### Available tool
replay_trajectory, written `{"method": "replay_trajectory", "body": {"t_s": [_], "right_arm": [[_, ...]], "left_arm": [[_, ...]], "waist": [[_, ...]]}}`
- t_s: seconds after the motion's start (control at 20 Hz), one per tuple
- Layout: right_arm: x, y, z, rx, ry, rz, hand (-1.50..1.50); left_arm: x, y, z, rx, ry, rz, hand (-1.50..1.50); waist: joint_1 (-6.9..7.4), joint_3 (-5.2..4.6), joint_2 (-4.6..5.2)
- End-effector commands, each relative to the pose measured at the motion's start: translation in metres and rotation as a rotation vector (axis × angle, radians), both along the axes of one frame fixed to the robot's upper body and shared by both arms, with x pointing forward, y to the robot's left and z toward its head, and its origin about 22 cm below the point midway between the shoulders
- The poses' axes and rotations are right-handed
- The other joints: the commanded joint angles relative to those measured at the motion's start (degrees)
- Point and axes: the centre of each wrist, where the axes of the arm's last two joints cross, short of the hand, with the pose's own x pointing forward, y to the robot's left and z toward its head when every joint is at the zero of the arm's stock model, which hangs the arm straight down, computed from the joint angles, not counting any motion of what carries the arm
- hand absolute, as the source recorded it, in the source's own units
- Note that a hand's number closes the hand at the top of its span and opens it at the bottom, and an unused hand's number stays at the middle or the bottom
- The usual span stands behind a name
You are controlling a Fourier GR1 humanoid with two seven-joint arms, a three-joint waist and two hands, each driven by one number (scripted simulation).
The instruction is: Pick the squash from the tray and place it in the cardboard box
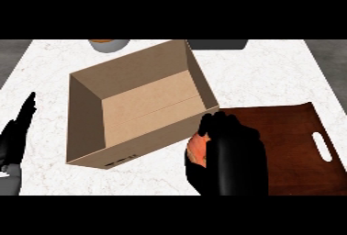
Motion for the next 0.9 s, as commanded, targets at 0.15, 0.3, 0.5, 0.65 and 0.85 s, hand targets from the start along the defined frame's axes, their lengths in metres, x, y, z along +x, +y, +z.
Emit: {"method": "replay_trajectory", "body": {"t_s": [0.15, 0.3, 0.5, 0.65, 0.85], "right_arm": [[0.022, 0.046, 0.035, 0.148, -0.011, 0.01, 1.5], [0.051, 0.05, 0.055, 0.226, -0.039, 0.009, 1.5], [0.079, 0.066, 0.062, 0.286, 0.001, -0.012, 1.5], [0.111, 0.06, 0.058, 0.358, 0.03, -0.03, 1.5], [0.144, 0.071, 0.047, 0.36, 0.045, -0.027, 1.5]], "left_arm": [[0.005, -0.01, -0.001, 0.0, -0.029, -0.037, 0.0], [0.01, -0.009, -0.004, -0.01, -0.017, -0.029, 0.0], [0.013, -0.017, 0.003, -0.011, 0.006, -0.056, 0.0], [0.015, -0.015, 0.009, 0.0, -0.02, -0.051, 0.0], [0.028, -0.001, 0.015, 0.001, -0.024, -0.049, 0.0]], "waist": [[2.27, 0.07, 0.6], [2.24, 0.07, 0.75], [3.2, 0.07, 0.84], [3.35, 0.12, 0.96], [3.52, 0.05, 1.37]]}}
